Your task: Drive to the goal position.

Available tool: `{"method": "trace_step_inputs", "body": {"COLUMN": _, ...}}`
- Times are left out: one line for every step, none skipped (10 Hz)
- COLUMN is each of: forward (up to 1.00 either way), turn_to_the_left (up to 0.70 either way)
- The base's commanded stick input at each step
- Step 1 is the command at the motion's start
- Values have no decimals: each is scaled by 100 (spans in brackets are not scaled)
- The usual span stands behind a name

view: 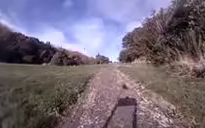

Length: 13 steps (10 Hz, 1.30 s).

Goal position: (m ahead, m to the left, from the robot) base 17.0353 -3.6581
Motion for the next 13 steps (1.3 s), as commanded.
{"method": "trace_step_inputs", "body": {"forward": 70, "turn_to_the_left": -14}}
{"method": "trace_step_inputs", "body": {"forward": 70, "turn_to_the_left": -14}}
{"method": "trace_step_inputs", "body": {"forward": 70, "turn_to_the_left": -14}}
{"method": "trace_step_inputs", "body": {"forward": 70, "turn_to_the_left": -14}}
{"method": "trace_step_inputs", "body": {"forward": 70, "turn_to_the_left": -14}}
{"method": "trace_step_inputs", "body": {"forward": 70, "turn_to_the_left": -14}}
{"method": "trace_step_inputs", "body": {"forward": 70, "turn_to_the_left": -14}}
{"method": "trace_step_inputs", "body": {"forward": 70, "turn_to_the_left": -14}}
{"method": "trace_step_inputs", "body": {"forward": 70, "turn_to_the_left": -14}}
{"method": "trace_step_inputs", "body": {"forward": 70, "turn_to_the_left": -14}}
{"method": "trace_step_inputs", "body": {"forward": 70, "turn_to_the_left": -14}}
{"method": "trace_step_inputs", "body": {"forward": 70, "turn_to_the_left": -14}}
{"method": "trace_step_inputs", "body": {"forward": 70, "turn_to_the_left": -14}}
